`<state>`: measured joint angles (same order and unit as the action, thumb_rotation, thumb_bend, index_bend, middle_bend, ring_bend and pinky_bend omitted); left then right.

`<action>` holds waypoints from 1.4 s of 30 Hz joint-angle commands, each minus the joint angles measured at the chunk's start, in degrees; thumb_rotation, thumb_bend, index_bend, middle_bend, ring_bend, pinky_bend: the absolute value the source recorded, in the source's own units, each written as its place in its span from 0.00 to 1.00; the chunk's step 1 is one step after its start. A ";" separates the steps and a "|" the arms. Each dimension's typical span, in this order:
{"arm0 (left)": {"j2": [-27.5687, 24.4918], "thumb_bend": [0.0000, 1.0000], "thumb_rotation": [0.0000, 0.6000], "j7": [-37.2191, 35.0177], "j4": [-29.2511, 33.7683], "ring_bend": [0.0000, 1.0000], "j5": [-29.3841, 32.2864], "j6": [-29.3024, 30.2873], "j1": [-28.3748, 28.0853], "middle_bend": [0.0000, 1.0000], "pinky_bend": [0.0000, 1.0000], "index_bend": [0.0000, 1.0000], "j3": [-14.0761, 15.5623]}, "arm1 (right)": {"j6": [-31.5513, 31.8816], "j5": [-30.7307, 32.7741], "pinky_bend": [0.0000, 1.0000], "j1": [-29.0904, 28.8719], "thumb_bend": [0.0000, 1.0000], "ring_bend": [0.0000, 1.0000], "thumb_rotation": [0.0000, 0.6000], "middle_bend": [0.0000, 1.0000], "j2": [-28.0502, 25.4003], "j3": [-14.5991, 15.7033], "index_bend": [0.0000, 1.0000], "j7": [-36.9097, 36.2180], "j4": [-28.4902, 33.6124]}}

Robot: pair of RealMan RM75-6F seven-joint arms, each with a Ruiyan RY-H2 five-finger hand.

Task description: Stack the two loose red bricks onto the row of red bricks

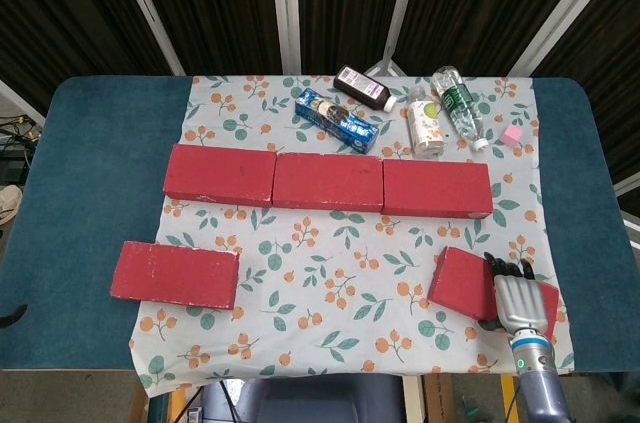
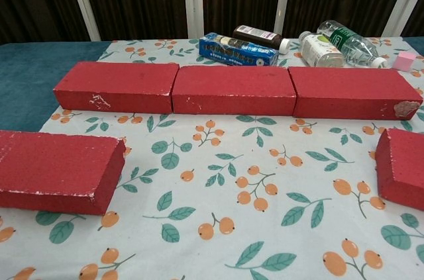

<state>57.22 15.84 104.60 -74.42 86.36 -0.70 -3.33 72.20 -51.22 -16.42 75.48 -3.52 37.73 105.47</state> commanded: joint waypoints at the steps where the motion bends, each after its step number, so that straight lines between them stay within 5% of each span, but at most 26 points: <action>1: 0.01 0.00 1.00 0.04 0.01 0.00 0.04 0.00 -0.01 0.00 0.22 0.05 -0.01 | 0.45 -0.65 0.10 -0.15 0.00 0.27 1.00 0.31 -0.22 -0.19 0.05 -0.31 0.35; 10: -0.04 0.00 1.00 0.00 0.02 0.00 0.24 0.11 0.05 0.00 0.22 0.05 -0.06 | 2.32 -2.33 0.13 -2.31 0.00 0.30 1.00 0.31 -2.83 -2.92 0.07 1.65 3.83; 19: 0.46 0.00 1.00 0.43 -0.52 0.00 1.18 0.44 -0.15 0.00 0.22 0.05 -0.76 | 0.79 3.11 0.13 -11.25 0.00 0.30 1.00 0.31 -10.33 -10.91 0.08 13.17 12.14; 24: 1.31 0.00 1.00 1.42 -1.17 0.00 2.73 1.17 -0.18 0.00 0.22 0.05 -1.65 | -4.78 17.49 0.13 -23.29 0.00 0.30 1.00 0.31 -10.61 -15.45 0.09 26.64 10.72; 30: 2.59 0.00 1.00 4.38 -1.26 0.00 4.78 1.39 -0.60 0.00 0.22 0.05 -2.32 | -11.36 41.53 0.13 -38.79 0.00 0.30 1.00 0.31 -5.79 -20.35 0.09 34.10 1.47; 42: 4.55 0.00 1.00 9.81 -1.52 0.00 9.74 1.69 -1.54 0.00 0.22 0.05 -3.82 | -23.61 63.94 0.11 -55.59 0.00 0.30 1.00 0.31 2.41 -20.64 0.09 37.43 -23.46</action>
<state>61.55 25.32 103.17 -65.02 88.12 -2.07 -7.00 52.58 8.79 -67.58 75.11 -23.70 73.40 87.60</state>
